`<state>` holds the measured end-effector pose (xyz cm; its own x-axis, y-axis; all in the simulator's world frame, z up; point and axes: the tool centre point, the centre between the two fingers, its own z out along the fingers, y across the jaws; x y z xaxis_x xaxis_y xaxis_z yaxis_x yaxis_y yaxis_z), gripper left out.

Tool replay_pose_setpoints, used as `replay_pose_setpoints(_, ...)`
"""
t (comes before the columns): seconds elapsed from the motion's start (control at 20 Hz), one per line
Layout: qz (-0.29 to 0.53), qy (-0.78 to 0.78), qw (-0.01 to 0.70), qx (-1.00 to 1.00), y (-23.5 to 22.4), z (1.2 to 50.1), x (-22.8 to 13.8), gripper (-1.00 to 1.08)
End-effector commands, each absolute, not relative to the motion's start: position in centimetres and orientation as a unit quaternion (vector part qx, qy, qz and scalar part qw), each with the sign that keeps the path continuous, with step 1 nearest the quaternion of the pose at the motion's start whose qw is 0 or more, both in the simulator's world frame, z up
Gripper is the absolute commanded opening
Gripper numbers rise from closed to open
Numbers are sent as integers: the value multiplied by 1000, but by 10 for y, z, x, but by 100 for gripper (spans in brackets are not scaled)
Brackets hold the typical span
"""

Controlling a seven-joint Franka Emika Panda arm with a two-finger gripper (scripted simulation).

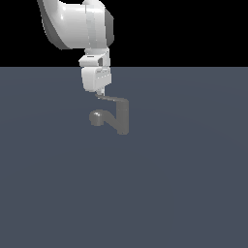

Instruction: Turn on the faucet by rotating a designated handle.

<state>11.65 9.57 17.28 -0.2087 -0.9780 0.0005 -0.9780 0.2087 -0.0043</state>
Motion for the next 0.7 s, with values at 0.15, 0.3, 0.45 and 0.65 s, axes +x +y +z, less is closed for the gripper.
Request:
replay_pose_setpoints(0.15, 0, 776, 0, -631, 105, 173, 100, -100)
replay_pose_setpoints(0.3, -2, 778, 0, -628, 100, 173, 102, -100)
replay_pose_setpoints(0.45, -2, 778, 0, -628, 97, 173, 94, -100)
replay_pose_setpoints(0.65, -2, 778, 0, -628, 94, 173, 84, -100)
